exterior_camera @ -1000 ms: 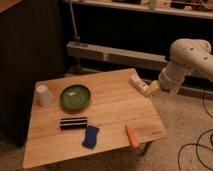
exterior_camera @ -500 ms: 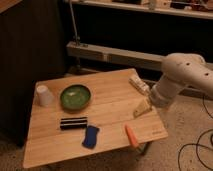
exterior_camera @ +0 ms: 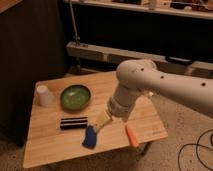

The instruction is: Move the arm in a circular motion

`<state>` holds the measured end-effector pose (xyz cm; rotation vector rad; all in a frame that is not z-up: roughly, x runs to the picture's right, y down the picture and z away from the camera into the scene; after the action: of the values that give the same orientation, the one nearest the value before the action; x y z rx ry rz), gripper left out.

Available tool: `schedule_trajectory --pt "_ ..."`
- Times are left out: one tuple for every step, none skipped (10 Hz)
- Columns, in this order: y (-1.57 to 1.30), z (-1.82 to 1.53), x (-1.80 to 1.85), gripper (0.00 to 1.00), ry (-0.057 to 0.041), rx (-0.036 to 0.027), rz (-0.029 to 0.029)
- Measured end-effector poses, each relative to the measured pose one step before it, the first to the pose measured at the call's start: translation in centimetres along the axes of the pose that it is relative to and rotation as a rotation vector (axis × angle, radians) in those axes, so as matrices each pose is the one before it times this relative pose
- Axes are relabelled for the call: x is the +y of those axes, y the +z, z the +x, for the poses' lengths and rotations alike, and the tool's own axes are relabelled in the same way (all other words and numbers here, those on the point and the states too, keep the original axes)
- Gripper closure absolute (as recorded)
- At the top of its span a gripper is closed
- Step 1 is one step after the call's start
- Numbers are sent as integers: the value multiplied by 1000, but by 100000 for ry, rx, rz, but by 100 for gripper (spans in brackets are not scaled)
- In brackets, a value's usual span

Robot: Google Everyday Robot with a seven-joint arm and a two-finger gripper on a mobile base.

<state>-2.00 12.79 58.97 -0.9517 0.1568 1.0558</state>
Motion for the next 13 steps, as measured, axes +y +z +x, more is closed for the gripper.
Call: schedule_trajectory --pt "549 -2328 1056 20 -3604 -455 59" --pt "724 -3072 600 20 -3032 -835 580" --pt "511 -2251 -43 20 -1391 -908 867" --pt "610 -3105 -542 20 -1310 -1573 1608" --pt "428 -3389 -1455 20 -218 -1947 2255" --pt "158 -2212 -1654 20 909 -980 1947" --pt "63 -1582 -1493 20 870 -801 1620" --pt "34 -1713 -2047 20 1656 -908 2047" --pt "-38 -1208 -1997 20 2052 -662 1884" --pt "-129 -758 -1909 20 2338 -610 1668" --pt "-223 -685 -2659 20 3418 -844 2245" --pt "-348 -342 -2673 20 3696 -1003 2251" --pt "-506 -47 -3058 20 4363 -1220 2166"
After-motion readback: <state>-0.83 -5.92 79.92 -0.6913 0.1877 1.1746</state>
